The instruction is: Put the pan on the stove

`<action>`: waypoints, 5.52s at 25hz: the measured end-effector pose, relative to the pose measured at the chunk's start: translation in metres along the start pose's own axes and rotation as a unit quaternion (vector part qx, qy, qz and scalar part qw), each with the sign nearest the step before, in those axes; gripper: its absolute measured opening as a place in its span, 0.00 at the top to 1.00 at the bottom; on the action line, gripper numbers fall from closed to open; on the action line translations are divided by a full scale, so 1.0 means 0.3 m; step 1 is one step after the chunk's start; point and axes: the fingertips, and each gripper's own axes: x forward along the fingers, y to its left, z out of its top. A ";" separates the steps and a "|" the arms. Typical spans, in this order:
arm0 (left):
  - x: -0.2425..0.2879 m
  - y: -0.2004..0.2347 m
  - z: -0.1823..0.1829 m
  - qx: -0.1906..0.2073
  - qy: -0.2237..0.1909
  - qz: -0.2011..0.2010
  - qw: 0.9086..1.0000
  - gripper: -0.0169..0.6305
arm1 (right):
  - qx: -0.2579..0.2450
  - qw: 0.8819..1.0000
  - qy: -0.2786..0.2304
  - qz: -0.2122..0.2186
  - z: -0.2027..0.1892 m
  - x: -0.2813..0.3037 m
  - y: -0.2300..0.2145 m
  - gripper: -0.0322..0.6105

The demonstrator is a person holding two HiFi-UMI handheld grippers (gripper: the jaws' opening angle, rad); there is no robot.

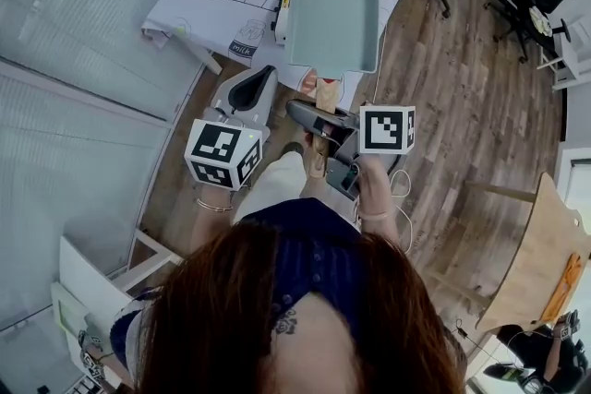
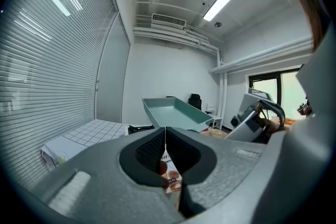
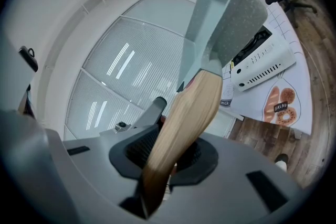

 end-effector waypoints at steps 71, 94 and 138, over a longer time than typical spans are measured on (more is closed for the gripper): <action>0.645 0.410 -0.005 -0.021 0.032 -0.036 0.999 0.95 | 0.073 0.997 -0.001 -0.028 0.533 0.274 -0.495 0.80; 0.726 0.477 -0.068 -0.041 0.058 -0.036 0.997 0.95 | 0.106 0.994 0.007 -0.031 0.606 0.314 -0.661 0.80; 0.779 0.508 -0.102 -0.045 0.070 -0.042 0.996 0.95 | 0.105 0.994 0.010 -0.013 0.611 0.324 -0.793 0.80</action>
